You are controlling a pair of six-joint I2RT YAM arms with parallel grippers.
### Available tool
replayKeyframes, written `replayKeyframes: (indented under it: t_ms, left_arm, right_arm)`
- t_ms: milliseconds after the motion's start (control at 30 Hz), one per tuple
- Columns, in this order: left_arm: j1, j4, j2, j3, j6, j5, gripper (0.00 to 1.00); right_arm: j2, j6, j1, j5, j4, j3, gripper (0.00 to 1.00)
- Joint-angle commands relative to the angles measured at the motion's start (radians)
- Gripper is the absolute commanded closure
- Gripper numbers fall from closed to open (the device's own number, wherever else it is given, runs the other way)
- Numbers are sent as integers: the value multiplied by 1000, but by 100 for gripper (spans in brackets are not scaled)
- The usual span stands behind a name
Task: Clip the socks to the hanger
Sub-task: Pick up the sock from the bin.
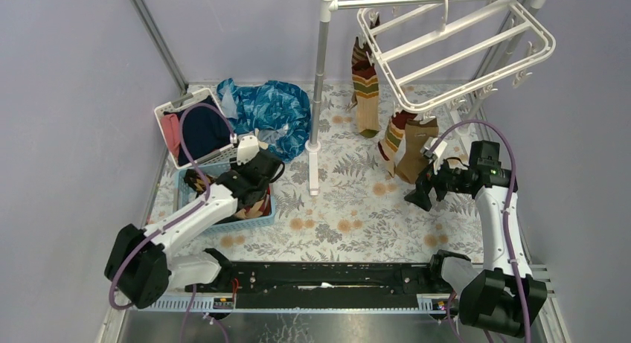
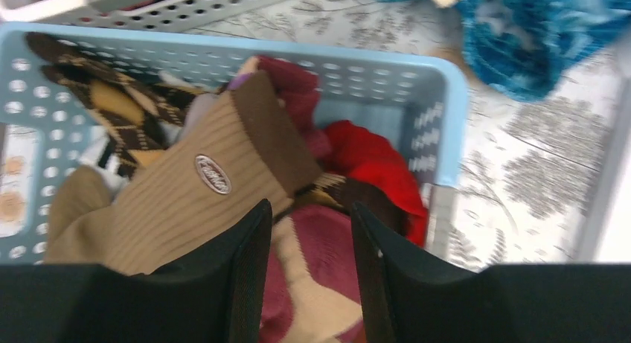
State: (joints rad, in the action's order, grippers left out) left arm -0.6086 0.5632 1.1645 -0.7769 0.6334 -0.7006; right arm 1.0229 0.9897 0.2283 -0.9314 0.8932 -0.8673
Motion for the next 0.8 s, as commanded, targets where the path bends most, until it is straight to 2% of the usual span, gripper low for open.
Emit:
replayKeyframes:
  t_ms: [0,200,367,600,667,767]
  left_arm:
    - [15,17,47,11,61,-224,52]
    - [59,-143,147,34,21,-213,52]
    - [64,-162,208,3,9,-166,53]
    - [65,-148,215,-7,19,-115,45]
    - [66,-137,221,-12,27,-125,46]
    - [71,-121,226,-16,37,-131,59]
  right_arm:
    - [9,-28,-26,32,-17,-33,0]
    - [20,-31,-35,29,-18,-33,0]
    - [20,-33,-35,26,-15,-33,0]
    - [17,-31,-35,22,-16,-32,0]
    - [14,-31,-35,21,-16,-32,0]
    - [10,-29,-35,16,-14,-32,0]
